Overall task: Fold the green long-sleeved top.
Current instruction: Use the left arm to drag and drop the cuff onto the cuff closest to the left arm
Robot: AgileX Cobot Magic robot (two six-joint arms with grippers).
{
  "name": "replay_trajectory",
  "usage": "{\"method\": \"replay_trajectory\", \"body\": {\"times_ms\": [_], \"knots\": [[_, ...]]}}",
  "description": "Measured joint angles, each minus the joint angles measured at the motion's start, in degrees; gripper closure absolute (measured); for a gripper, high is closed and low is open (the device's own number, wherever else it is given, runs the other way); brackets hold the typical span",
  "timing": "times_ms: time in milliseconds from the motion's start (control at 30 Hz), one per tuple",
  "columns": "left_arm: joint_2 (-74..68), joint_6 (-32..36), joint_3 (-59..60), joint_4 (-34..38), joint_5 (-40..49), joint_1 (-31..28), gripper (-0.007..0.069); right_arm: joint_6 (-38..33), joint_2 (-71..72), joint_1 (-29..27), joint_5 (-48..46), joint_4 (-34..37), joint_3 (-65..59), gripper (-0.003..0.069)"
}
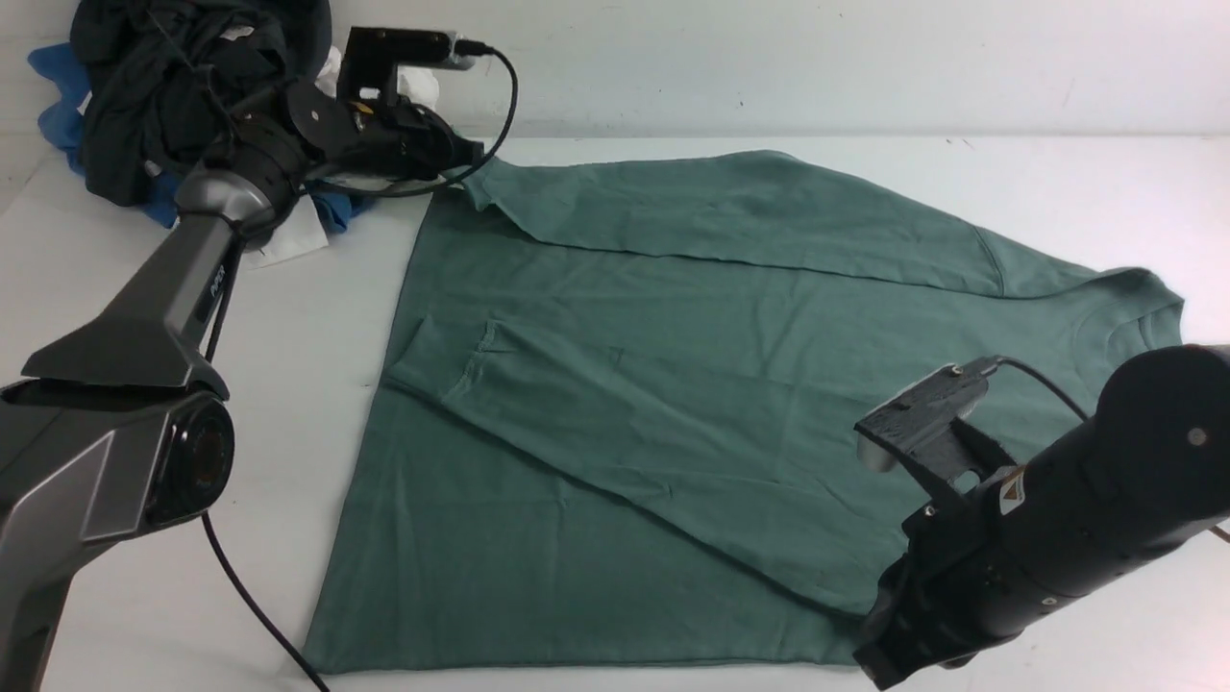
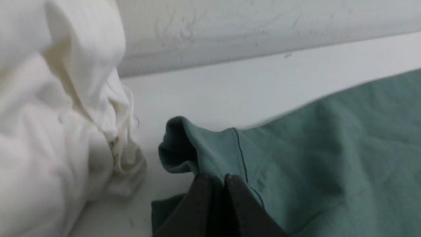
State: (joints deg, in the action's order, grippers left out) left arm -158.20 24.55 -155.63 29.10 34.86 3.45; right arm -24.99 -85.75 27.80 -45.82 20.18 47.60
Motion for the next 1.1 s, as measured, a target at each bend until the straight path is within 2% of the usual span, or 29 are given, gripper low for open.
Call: {"method": "replay_trajectory", "body": {"times_ms": [167, 233, 267, 333, 367, 467, 600, 667, 767, 833, 933, 1000, 1100], "knots": [[2.27, -0.13, -0.44, -1.96, 5.16, 0.0, 0.0608, -0.26, 0.0, 0.0, 0.0, 0.0, 0.0, 0.0669], [3.44, -1.39, -0.92, -2.41, 13.04, 0.0, 0.0608, -0.26, 0.0, 0.0, 0.0, -0.27, 0.0, 0.0669], [3.44, -1.39, -0.92, -2.51, 13.69, 0.0, 0.0608, -0.26, 0.0, 0.0, 0.0, -0.33, 0.0, 0.0669], [5.58, -2.5, -2.26, -2.76, 22.43, 0.0, 0.0608, -0.26, 0.0, 0.0, -0.18, -1.9, 0.0, 0.0669], [5.82, -2.6, -2.39, -2.76, 22.43, 0.0, 0.0608, -0.26, 0.05, 0.0, -0.24, -2.06, 0.0, 0.0669], [12.14, -5.07, -5.04, -3.16, 33.84, 0.27, 0.0608, 1.25, 0.79, 0.0, -0.29, -5.41, 0.0, 0.0669], [19.58, -10.38, -2.67, -7.5, 35.94, 1.63, 0.0608, 3.73, 3.93, 0.0, 0.44, -9.05, 0.0, 0.0669], [23.79, -13.14, 4.92, -14.24, 35.94, 3.14, 0.0608, 5.32, 6.19, 0.0, 1.26, -11.02, 0.0, 0.0669], [27.45, -14.21, 15.58, -19.51, 35.89, 4.76, 0.0608, 7.07, 8.59, 0.0, 1.45, -12.61, 0.0, 0.0669], [31.55, -14.39, 30.35, -23.18, 35.89, 6.58, 0.0608, 9.56, 11.46, 0.0, 1.45, -14.26, -0.06, 0.0669], [35.92, -14.53, 46.61, -23.91, 35.0, 8.22, 0.0608, 11.93, 13.45, 0.0, 2.16, -15.95, -0.18, 0.0669], [38.03, -14.53, 55.22, -23.62, 30.67, 8.6, 0.0608, 12.5, 14.06, 0.0, 3.4, -17.15, -0.18, 0.0669], [38.7, -14.6, 60.11, -23.68, 25.71, 8.65, 0.0608, 12.5, 14.25, 0.0, 5.19, -18.68, -0.22, 0.0669]]}}
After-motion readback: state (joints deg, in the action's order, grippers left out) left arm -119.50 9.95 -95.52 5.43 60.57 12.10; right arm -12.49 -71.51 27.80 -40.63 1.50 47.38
